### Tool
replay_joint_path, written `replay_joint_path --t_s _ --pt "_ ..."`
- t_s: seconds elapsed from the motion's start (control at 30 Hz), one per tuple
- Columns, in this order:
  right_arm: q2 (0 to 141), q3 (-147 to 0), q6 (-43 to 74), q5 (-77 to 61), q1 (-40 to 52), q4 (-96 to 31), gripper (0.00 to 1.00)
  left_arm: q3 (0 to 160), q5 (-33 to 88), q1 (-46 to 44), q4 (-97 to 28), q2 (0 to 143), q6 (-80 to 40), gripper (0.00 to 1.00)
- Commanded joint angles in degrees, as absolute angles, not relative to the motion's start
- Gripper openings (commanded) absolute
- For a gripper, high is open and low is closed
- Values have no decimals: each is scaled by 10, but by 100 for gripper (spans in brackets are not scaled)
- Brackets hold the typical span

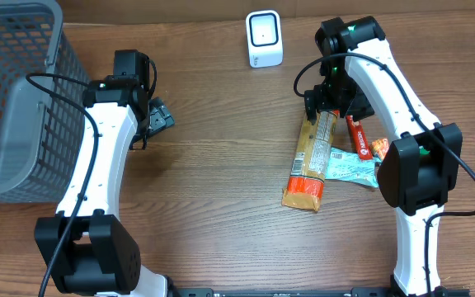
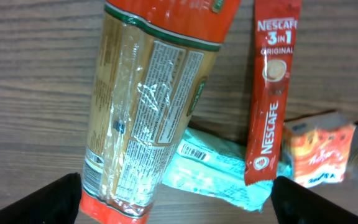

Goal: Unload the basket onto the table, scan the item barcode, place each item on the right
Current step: 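Carry the spaghetti package right and lower it onto the table, then open the right gripper to release the spaghetti package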

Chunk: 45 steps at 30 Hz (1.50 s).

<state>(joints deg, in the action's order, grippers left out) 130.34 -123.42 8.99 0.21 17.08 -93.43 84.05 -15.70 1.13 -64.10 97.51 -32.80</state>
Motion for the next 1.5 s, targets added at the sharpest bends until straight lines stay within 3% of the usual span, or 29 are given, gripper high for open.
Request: replay_joint_path --t_s 0.0,0.37,1.13,1.47 --pt "1275 -1240 90 -1 173 -930 100 849 -165 7 -641 964 -321 100" --pt "1275 -1240 90 -1 173 -922 100 849 -165 7 -641 964 -321 100" --pt "1273 -1242 90 -1 173 -759 100 849 -165 7 -641 964 -321 100" --pt "1138 -1242 90 -1 172 -759 100 849 -165 7 -641 964 -321 100"
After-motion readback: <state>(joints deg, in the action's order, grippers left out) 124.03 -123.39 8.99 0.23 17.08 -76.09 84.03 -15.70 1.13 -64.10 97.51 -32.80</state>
